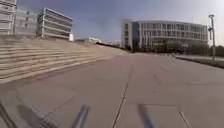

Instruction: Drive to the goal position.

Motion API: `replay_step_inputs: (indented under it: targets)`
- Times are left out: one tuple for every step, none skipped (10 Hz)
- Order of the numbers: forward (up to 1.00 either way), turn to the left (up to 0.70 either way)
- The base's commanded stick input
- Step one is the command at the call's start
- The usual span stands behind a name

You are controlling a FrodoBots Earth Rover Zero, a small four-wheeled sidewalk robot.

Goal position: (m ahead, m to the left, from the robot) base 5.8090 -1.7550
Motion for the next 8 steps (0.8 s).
replay_step_inputs:
  targets:
    - [0.70, 0.00]
    - [0.70, 0.00]
    - [0.70, 0.00]
    - [0.70, 0.00]
    - [0.70, 0.00]
    - [0.70, 0.00]
    - [0.70, 0.00]
    - [0.70, 0.00]
